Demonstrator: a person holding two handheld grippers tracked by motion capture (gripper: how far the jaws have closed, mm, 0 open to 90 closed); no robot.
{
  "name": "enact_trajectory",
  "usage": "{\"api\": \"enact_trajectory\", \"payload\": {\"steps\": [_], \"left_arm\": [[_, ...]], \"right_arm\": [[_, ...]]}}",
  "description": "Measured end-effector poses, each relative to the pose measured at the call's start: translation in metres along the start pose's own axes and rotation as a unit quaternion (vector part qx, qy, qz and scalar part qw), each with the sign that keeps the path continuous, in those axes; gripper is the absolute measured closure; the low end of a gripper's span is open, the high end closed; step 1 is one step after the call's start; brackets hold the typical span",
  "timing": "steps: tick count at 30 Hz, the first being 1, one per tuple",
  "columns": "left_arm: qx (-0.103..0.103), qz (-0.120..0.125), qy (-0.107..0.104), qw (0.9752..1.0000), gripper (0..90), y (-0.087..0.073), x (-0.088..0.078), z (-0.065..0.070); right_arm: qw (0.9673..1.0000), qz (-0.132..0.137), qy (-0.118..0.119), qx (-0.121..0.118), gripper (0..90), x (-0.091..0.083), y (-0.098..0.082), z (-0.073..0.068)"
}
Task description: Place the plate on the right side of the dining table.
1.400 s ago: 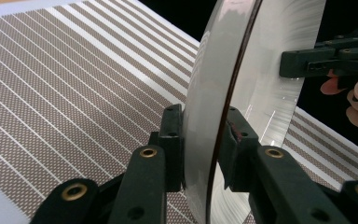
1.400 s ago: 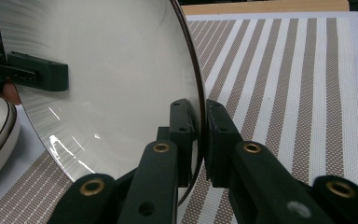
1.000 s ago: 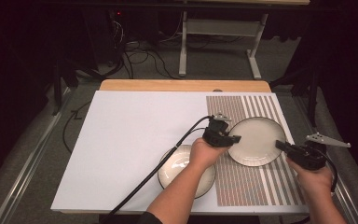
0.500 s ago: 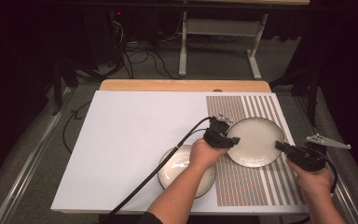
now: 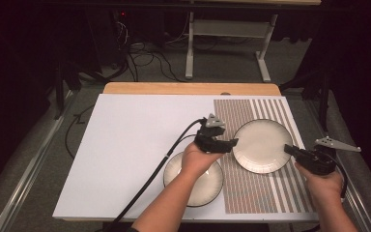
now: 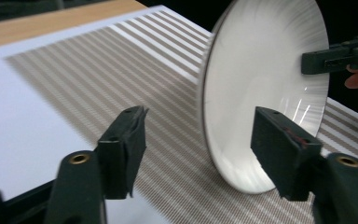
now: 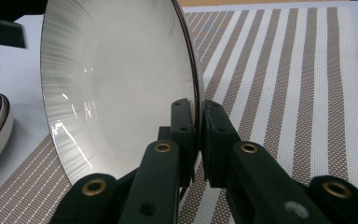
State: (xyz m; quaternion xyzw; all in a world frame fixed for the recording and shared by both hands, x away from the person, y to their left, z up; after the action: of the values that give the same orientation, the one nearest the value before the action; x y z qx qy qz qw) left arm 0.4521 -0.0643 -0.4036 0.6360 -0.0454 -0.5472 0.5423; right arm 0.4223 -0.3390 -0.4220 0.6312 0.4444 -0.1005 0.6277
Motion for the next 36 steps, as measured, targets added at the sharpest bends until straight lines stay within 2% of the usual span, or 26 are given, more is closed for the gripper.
{"api": "enact_trajectory", "payload": {"steps": [1,3,6,8,11,12,13,14,17,18,19,21,23,27,29,30,36], "left_arm": [[-0.005,0.009,0.004,0.9999,31.6,-0.005,-0.009,-0.005],[-0.011,0.02,0.012,0.9997,29.5,-0.012,-0.022,-0.012],[-0.022,0.035,0.033,0.9986,19.1,-0.026,-0.046,-0.025],[-0.026,0.04,0.04,0.9981,17.2,-0.037,-0.061,-0.034],[-0.023,0.047,0.068,0.9963,15.4,-0.059,-0.086,-0.047],[-0.023,0.047,0.068,0.9963,14.9,-0.059,-0.086,-0.047],[-0.027,0.056,0.077,0.9951,14.0,-0.069,-0.098,-0.053],[-0.027,0.056,0.077,0.9951,13.6,-0.069,-0.098,-0.053],[-0.032,0.075,0.089,0.9927,12.7,-0.083,-0.116,-0.062],[-0.04,0.076,0.1,0.9913,12.6,-0.093,-0.128,-0.068],[-0.04,0.076,0.1,0.9913,11.8,-0.093,-0.128,-0.068],[-0.044,0.081,0.112,0.9894,10.4,-0.107,-0.143,-0.076],[-0.044,0.083,0.115,0.9889,9.5,-0.111,-0.148,-0.078],[-0.038,0.096,0.132,0.9859,7.5,-0.129,-0.166,-0.085],[-0.042,0.1,0.135,0.9849,6.3,-0.138,-0.174,-0.088],[-0.043,0.101,0.133,0.985,1.7,-0.14,-0.177,-0.088],[-0.029,0.113,0.149,0.9819,0.1,-0.151,-0.19,-0.087]], "right_arm": [[1.0,-0.005,-0.002,0.006,86.6,0.001,0.001,0.0],[1.0,-0.006,-0.003,0.005,86.4,0.002,0.001,0.001],[0.9998,-0.013,-0.008,0.011,85.6,0.006,0.003,0.003],[0.9998,-0.014,-0.008,0.014,85.4,0.007,0.003,0.004],[0.9995,-0.021,-0.014,0.017,84.7,0.01,0.003,0.006],[0.9995,-0.021,-0.014,0.017,84.7,0.01,0.003,0.006],[0.9994,-0.024,-0.017,0.017,84.1,0.012,0.003,0.007],[0.9994,-0.024,-0.017,0.017,84.1,0.012,0.003,0.007],[0.9989,-0.031,-0.023,0.025,83.2,0.015,0.003,0.008],[0.9988,-0.032,-0.024,0.027,83.1,0.016,0.003,0.008],[0.9989,-0.032,-0.025,0.026,83.0,0.016,0.003,0.009],[0.9987,-0.034,-0.027,0.026,82.7,0.018,0.003,0.009],[0.9986,-0.037,-0.029,0.026,82.4,0.019,0.004,0.01],[0.9983,-0.04,-0.032,0.03,82.0,0.022,0.004,0.012],[0.9982,-0.041,-0.032,0.03,81.9,0.022,0.004,0.012],[0.9983,-0.04,-0.031,0.029,82.0,0.023,0.004,0.013],[0.9981,-0.041,-0.031,0.034,81.9,0.025,0.005,0.014]]}}
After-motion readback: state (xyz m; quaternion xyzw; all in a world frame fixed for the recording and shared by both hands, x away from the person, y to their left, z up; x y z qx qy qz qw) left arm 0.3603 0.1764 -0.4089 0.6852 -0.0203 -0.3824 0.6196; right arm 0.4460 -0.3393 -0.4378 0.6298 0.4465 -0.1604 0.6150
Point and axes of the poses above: each handheld gripper's, and its own axes: x roughly forward along the jaws, y roughly out of its top, z roughly to its right, the point moved 7 cm from there along x, roughly forward along the jaws, and after that the axes turned 13 degrees about -z, right-handed, at the moved point
